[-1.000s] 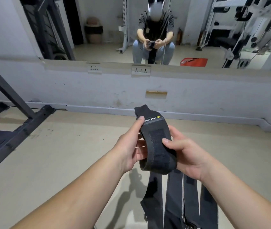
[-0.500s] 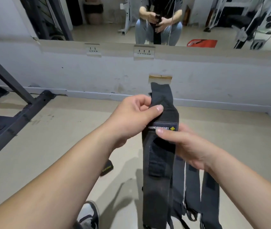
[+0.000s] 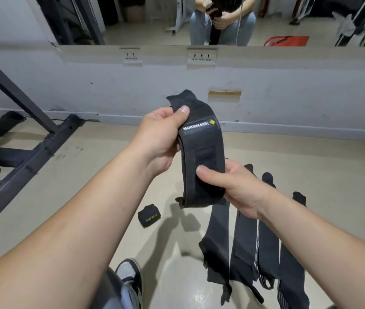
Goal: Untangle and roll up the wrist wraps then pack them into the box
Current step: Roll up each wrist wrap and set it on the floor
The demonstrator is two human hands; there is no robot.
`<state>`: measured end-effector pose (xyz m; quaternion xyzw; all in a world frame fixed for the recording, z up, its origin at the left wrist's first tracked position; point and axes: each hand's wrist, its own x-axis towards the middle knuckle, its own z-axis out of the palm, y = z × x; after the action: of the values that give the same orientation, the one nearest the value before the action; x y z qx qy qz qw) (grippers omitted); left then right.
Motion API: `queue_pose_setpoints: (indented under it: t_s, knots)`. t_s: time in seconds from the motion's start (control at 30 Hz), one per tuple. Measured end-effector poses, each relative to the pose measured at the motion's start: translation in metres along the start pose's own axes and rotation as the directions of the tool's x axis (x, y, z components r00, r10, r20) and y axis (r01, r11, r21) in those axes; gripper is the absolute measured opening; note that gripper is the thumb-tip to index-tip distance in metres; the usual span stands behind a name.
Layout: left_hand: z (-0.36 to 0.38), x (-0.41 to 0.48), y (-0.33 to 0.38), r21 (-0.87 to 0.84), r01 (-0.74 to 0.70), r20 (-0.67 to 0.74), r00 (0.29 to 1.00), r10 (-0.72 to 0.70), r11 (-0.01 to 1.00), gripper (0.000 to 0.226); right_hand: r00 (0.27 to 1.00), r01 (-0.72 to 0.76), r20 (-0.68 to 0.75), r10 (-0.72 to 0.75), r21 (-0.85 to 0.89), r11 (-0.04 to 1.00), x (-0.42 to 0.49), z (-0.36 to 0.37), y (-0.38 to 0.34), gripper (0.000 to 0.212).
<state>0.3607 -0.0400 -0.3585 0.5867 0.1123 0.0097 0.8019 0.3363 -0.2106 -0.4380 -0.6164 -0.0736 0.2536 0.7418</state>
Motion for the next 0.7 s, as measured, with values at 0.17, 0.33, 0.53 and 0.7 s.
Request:
queue_pose_setpoints:
  t_s: [0.17, 0.33, 0.53, 0.7]
  knots:
    - [-0.005, 0.017, 0.008, -0.403, 0.108, -0.08, 0.985, -0.153, 0.909, 0.012, 0.994, -0.111, -0.009, 0.11, -0.08, 0.991, 0.001, -0.006, 0.02, 0.04]
    - [-0.012, 0.029, 0.01, -0.529, 0.079, -0.16, 0.969, -0.191, 0.845, 0.02, 0.981, -0.194, -0.004, 0.194, -0.076, 0.978, -0.003, -0.004, 0.025, 0.026]
    - [-0.014, 0.013, -0.016, 0.037, 0.456, 0.135, 0.879, -0.457, 0.889, 0.078, 0.993, -0.073, -0.089, 0.08, 0.085, 0.994, -0.004, -0.002, -0.001, 0.026]
    - [-0.004, -0.007, -0.032, 0.08, 0.487, 0.165, 0.854, -0.494, 0.87, 0.035, 0.991, -0.064, -0.112, 0.077, 0.117, 0.991, -0.008, -0.008, -0.018, 0.021]
